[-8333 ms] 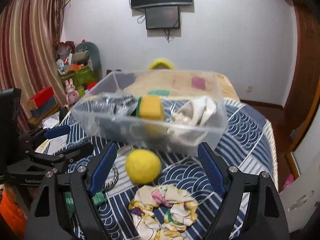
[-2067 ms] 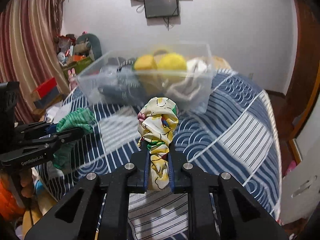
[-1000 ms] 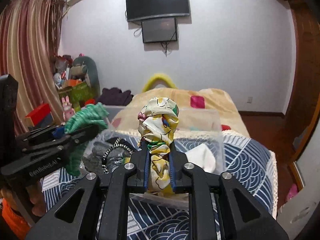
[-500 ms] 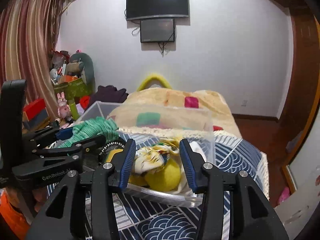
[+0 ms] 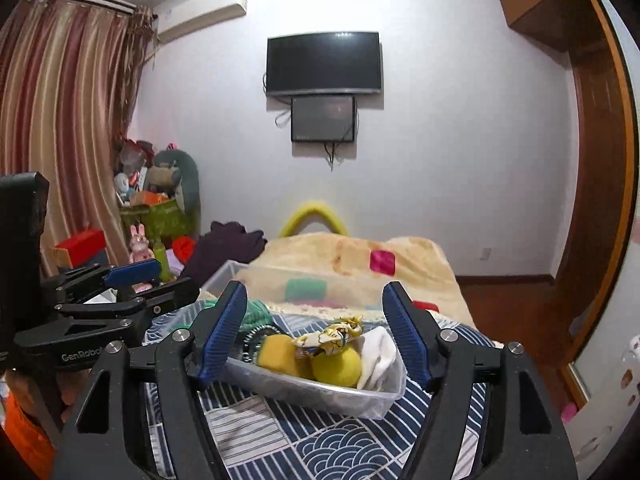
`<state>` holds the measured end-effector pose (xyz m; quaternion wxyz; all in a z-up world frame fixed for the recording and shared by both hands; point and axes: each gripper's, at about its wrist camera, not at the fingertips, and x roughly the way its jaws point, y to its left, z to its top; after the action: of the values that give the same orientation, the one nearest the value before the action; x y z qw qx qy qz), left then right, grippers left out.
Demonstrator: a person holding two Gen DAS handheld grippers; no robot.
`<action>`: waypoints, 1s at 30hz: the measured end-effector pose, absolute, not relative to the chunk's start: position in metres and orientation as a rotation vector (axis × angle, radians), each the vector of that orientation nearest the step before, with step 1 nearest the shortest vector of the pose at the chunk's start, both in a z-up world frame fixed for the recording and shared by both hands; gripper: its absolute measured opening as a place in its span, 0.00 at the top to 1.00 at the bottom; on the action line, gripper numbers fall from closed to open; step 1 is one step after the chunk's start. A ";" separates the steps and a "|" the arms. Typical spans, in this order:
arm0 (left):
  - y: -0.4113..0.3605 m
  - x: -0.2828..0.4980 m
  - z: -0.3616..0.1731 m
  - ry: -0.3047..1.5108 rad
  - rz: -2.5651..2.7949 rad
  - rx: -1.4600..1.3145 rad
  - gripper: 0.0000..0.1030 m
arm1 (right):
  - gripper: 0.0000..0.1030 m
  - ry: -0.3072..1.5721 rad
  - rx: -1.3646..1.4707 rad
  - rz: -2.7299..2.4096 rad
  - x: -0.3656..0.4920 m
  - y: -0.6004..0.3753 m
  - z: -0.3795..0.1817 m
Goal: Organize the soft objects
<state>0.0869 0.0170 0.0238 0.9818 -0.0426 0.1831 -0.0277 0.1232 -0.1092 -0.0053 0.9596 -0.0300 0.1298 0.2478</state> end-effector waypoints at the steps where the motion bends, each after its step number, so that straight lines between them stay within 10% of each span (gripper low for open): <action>1: 0.015 0.079 0.027 0.352 -0.055 -0.079 0.35 | 0.29 0.255 -0.058 0.505 0.120 -0.110 -0.004; 11: 0.006 0.039 0.033 0.274 -0.039 -0.059 0.07 | 0.13 0.214 -0.035 0.501 0.101 -0.114 -0.002; 30: 0.001 0.024 0.023 0.273 -0.049 -0.059 0.03 | 0.04 0.213 -0.027 0.486 0.089 -0.118 -0.018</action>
<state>0.0241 0.0011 0.0235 0.9900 -0.0293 0.1361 -0.0246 0.0895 -0.1176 -0.0178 0.9649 -0.0134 0.1051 0.2401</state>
